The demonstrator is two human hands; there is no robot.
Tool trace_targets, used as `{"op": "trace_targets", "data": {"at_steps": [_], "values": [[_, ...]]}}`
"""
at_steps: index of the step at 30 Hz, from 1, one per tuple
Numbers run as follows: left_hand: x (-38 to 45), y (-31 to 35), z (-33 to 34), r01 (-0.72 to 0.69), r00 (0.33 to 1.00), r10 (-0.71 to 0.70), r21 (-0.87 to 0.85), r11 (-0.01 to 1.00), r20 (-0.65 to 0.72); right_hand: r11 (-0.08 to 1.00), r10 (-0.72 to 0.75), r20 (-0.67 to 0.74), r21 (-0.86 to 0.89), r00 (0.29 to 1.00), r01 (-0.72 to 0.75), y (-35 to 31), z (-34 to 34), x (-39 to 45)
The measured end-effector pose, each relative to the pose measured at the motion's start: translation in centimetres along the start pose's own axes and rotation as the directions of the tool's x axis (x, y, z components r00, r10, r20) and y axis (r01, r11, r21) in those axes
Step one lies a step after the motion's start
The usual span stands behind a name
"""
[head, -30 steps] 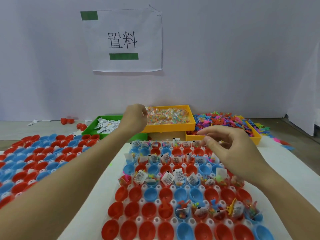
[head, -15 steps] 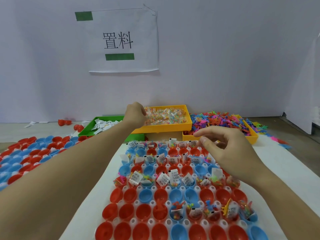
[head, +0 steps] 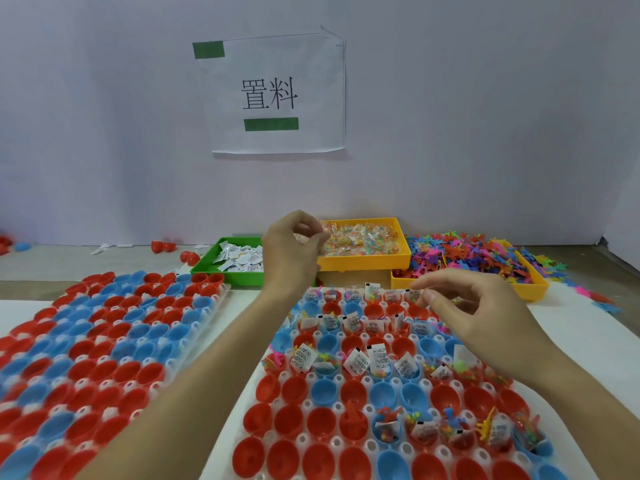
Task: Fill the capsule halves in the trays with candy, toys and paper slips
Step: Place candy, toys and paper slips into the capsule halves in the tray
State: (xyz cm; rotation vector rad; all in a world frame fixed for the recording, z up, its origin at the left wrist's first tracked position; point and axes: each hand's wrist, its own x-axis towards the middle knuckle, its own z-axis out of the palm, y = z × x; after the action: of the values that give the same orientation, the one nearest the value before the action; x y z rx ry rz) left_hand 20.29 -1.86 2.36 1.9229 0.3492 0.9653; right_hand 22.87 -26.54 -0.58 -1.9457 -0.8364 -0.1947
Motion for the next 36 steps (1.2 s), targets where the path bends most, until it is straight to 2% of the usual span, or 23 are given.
{"op": "trace_targets", "data": {"at_steps": [5,11,18,24,31,36], "values": [[-5.1,0.5,-3.5,0.03,0.979,-0.01,-0.096,0.995,0.205,1.0,0.004,0.008,-0.002,1.0,-0.004,-0.1,0.1,-0.1],[-8.4,-0.5,-5.5,0.249,0.929,-0.149,-0.278,0.928,0.338,0.999,0.018,0.023,-0.029,1.0,-0.017,-0.6,0.3,-0.2],[-9.7,0.2,-5.5,0.274,0.878,-0.072,-0.373,0.887,0.473,1.0,0.015,0.156,-0.029,0.988,-0.01,-3.2,0.9,-0.8],[-10.7,1.5,-4.8,0.174,0.891,0.026,-0.395,0.902,0.454,0.998,0.001,0.28,0.062,0.96,-0.019,-5.5,2.5,-1.8],[-10.8,1.2,-4.5,0.159,0.921,0.007,-0.394,0.905,0.389,0.979,0.031,0.204,0.191,0.978,-0.071,-5.8,3.5,-2.2],[-11.1,1.2,-4.4,0.202,0.905,-0.003,-0.426,0.882,0.424,0.971,0.08,0.178,0.209,0.981,-0.117,-5.7,3.3,-2.0]]}}
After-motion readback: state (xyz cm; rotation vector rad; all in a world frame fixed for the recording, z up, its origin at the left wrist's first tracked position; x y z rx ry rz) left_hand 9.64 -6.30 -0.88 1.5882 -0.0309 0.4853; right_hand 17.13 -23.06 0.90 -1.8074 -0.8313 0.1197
